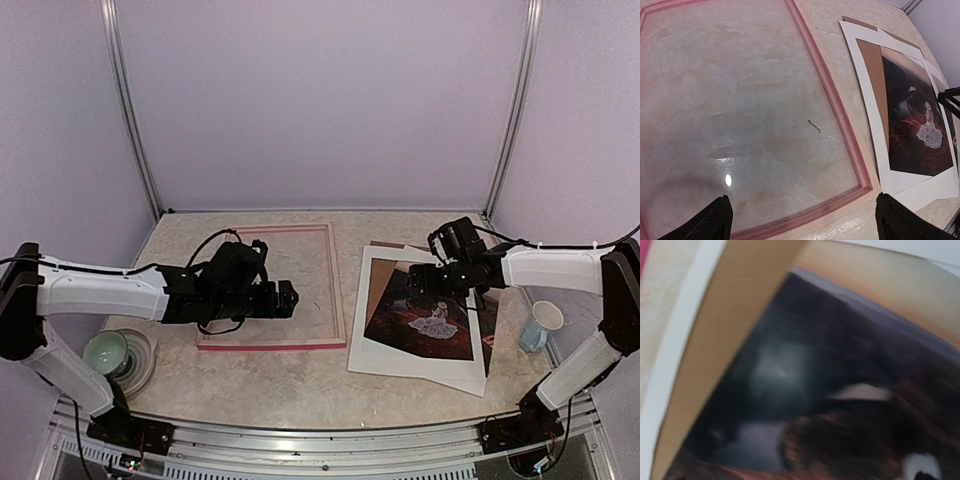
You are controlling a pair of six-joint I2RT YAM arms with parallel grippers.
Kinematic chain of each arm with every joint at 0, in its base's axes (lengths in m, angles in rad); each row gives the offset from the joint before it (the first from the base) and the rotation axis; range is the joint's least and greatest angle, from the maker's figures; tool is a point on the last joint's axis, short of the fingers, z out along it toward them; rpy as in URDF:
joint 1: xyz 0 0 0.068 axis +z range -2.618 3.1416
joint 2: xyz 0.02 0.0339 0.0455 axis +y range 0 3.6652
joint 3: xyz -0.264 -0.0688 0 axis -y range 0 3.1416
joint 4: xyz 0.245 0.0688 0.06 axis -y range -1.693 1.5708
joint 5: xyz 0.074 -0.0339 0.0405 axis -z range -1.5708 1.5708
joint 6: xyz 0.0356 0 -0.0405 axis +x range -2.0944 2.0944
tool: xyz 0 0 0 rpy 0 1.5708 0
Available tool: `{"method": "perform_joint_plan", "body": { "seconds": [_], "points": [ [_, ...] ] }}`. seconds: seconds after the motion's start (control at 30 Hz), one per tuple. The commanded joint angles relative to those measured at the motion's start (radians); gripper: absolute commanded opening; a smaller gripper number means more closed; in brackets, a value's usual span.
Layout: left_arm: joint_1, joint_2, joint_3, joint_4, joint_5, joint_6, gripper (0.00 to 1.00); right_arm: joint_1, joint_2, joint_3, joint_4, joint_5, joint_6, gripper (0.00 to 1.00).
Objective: Put the photo into the frame
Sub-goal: Adjust the glass panel in the frame body.
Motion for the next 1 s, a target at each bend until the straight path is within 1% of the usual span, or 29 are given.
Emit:
{"method": "perform_joint_plan", "body": {
  "seconds": [0.0, 0.13, 0.17, 0.2, 0.33, 0.43, 0.6, 0.73, 0.87, 0.97],
  "points": [
    [-0.033, 0.091, 0.088, 0.106, 0.126, 0.083, 0.99, -0.077, -0.109, -0.061, 0.025, -0.069, 0.049, 0.99],
    [-0.070, 0.190, 0.151, 0.130, 0.185, 0.100, 0.99, -0.148, -0.172, -0.116, 0.027, -0.083, 0.062, 0.99],
    [-0.078, 0.204, 0.161, 0.131, 0.202, 0.100, 0.99, -0.168, -0.183, -0.131, 0.032, -0.106, 0.066, 0.99],
    [-0.085, 0.220, 0.169, 0.168, 0.224, 0.098, 0.99, -0.189, -0.193, -0.150, 0.041, -0.128, 0.069, 0.99],
    [-0.100, 0.247, 0.169, 0.209, 0.308, 0.081, 0.99, -0.285, -0.222, -0.221, 0.087, -0.219, 0.080, 0.99],
    [-0.118, 0.243, 0.158, 0.194, 0.326, 0.070, 0.99, -0.328, -0.235, -0.250, 0.102, -0.241, 0.073, 0.99],
    [-0.131, 0.225, 0.116, 0.185, 0.446, -0.022, 0.99, -0.353, -0.232, -0.260, 0.118, -0.263, 0.057, 0.99],
    [-0.151, 0.219, 0.101, 0.167, 0.508, -0.070, 0.99, -0.354, -0.228, -0.260, 0.136, -0.273, 0.060, 0.99],
    [-0.151, 0.249, 0.114, 0.146, 0.559, -0.071, 0.99, -0.353, -0.223, -0.259, 0.154, -0.285, 0.069, 0.99],
    [-0.153, 0.301, 0.151, 0.141, 0.614, -0.061, 0.99, -0.354, -0.216, -0.249, 0.156, -0.295, 0.071, 0.99]
  ]
}}
